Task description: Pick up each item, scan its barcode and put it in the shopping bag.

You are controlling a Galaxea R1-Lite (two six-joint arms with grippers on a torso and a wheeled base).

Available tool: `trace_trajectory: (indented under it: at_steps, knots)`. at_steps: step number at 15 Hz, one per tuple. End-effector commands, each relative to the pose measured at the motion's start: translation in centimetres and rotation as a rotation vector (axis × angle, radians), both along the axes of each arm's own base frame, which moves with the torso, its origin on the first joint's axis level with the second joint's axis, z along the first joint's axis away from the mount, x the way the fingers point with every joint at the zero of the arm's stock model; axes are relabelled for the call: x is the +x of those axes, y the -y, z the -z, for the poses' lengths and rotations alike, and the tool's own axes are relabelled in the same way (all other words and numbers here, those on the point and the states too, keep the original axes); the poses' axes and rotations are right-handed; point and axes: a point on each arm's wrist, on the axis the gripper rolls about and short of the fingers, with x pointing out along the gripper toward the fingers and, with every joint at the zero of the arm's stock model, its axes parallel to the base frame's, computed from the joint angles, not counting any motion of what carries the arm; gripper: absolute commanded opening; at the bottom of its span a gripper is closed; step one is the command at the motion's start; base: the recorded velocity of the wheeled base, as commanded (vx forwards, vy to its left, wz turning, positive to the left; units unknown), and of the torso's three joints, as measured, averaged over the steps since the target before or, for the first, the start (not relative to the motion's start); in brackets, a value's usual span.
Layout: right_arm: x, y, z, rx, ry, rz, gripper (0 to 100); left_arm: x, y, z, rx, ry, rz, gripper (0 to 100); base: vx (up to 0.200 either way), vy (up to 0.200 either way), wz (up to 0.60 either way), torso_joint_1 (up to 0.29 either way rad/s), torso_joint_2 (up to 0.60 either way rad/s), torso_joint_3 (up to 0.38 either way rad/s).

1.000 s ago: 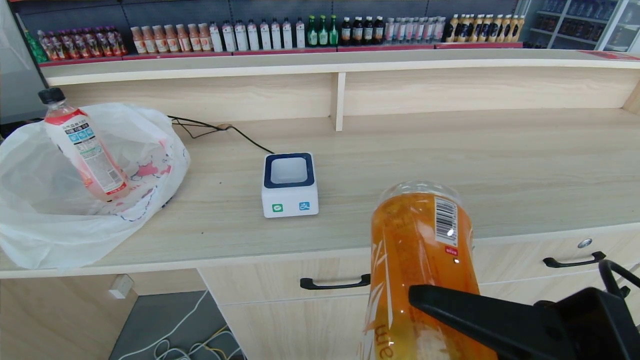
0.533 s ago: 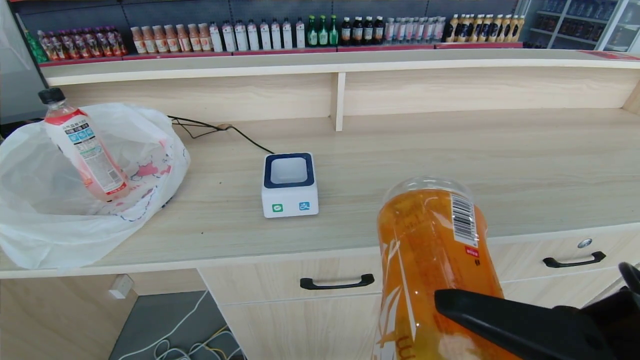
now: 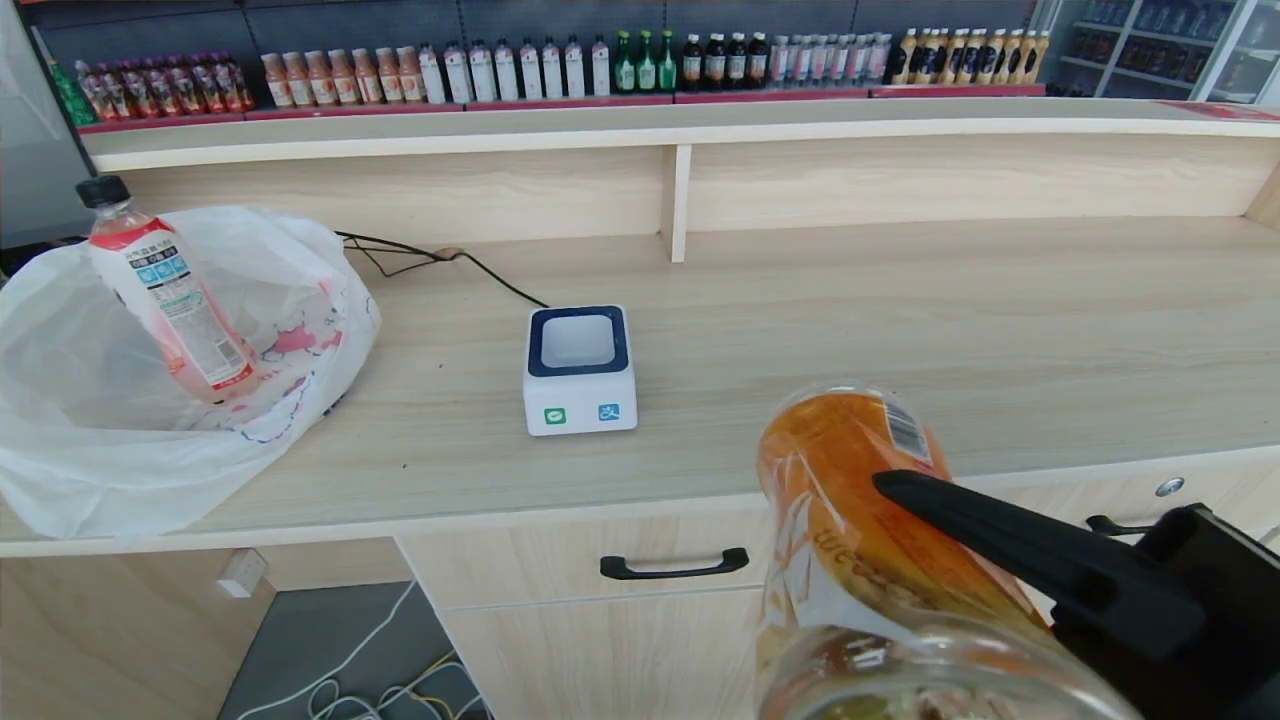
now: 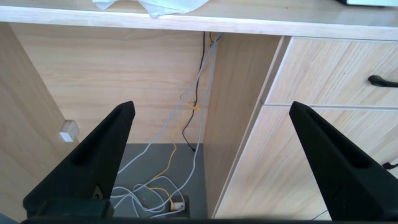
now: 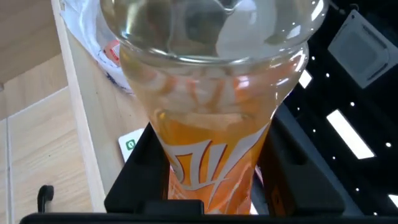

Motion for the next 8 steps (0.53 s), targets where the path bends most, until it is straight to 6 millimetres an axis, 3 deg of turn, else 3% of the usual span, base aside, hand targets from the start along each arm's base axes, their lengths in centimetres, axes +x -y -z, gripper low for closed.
trace_trajectory:
  at_steps: [1,3,4,8]
  knots:
    - [0.0,0.1,-0.1,0.035,-0.061,-0.009,0,0.0,0.0,0.0,-0.001,0.0,-0.001,100,0.0,0.0,0.0,0.0,0.0,0.0]
    - [0.2,-0.3,0.5,0.055,-0.173,-0.019,0,0.0,0.0,0.0,-0.001,0.0,-0.001,100,0.0,0.0,0.0,0.0,0.0,0.0]
    - [0.9,-1.5,1.7,0.047,-0.285,-0.044,0,0.0,0.0,0.0,-0.001,0.0,-0.001,100,0.0,0.0,0.0,0.0,0.0,0.0]
    - [1.8,-3.1,2.5,0.087,-0.456,-0.099,0,0.0,0.0,0.0,-0.001,0.0,-0.001,100,0.0,0.0,0.0,0.0,0.0,0.0]
